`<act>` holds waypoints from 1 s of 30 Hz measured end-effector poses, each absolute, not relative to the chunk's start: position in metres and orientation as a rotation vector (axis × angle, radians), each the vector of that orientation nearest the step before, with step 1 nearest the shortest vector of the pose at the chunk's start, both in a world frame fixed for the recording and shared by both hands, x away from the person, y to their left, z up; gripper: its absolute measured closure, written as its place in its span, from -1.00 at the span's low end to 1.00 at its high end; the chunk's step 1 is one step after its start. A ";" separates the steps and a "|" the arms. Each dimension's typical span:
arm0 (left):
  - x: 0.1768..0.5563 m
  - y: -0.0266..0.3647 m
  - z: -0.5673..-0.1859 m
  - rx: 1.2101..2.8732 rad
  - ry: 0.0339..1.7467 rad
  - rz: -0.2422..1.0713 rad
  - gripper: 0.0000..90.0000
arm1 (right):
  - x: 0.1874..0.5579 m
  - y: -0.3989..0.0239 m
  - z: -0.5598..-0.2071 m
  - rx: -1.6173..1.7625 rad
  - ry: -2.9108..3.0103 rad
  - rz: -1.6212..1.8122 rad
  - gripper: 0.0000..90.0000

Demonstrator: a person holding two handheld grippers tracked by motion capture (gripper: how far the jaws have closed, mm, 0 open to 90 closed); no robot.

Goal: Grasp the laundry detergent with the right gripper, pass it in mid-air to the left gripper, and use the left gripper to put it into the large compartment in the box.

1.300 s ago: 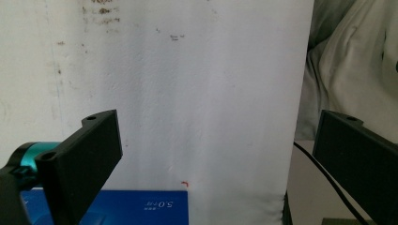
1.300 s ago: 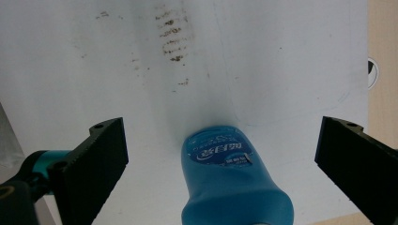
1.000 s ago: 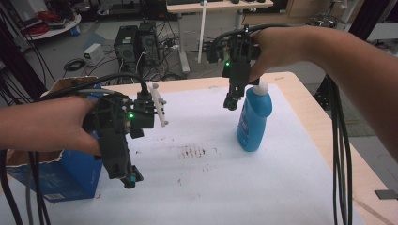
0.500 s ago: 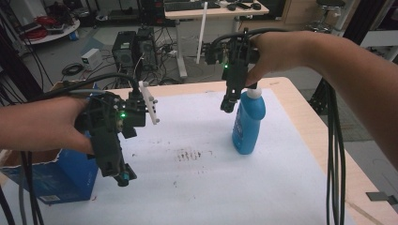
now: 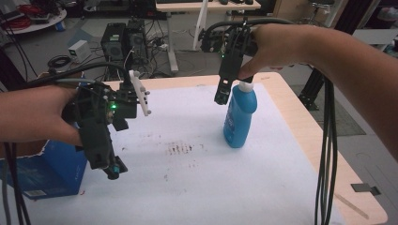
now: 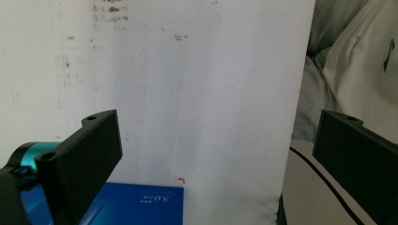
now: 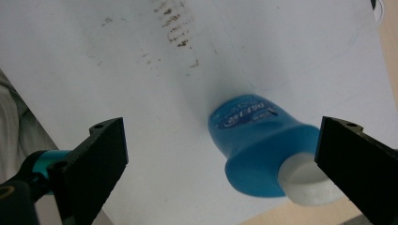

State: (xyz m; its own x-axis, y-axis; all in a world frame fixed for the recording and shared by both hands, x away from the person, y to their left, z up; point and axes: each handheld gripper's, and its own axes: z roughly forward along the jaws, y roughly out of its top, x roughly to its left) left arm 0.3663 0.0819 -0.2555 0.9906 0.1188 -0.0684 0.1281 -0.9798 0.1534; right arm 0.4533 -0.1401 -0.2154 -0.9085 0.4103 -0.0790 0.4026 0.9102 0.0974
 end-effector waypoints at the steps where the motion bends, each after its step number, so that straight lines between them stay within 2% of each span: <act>1: 0.366 0.082 -0.256 2.973 0.190 -0.087 -0.96 | 0.453 -0.142 -0.215 0.682 2.961 0.114 -0.95; 14: 0.367 0.078 -0.258 2.975 0.164 -0.091 -0.96 | 0.449 -0.174 -0.217 1.075 2.841 0.076 -0.95; 30: 0.371 0.077 -0.261 2.986 0.164 -0.089 -0.96 | 0.447 -0.198 -0.228 1.319 2.704 0.124 -0.95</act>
State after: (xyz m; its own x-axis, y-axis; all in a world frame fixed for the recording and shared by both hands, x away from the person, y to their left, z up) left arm 0.3705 0.0772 -0.2607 0.9923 0.1041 -0.0673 0.1130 -0.9828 0.1462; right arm 0.4471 -0.1976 -0.2282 -0.6096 0.7886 -0.0805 0.7779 0.6147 0.1307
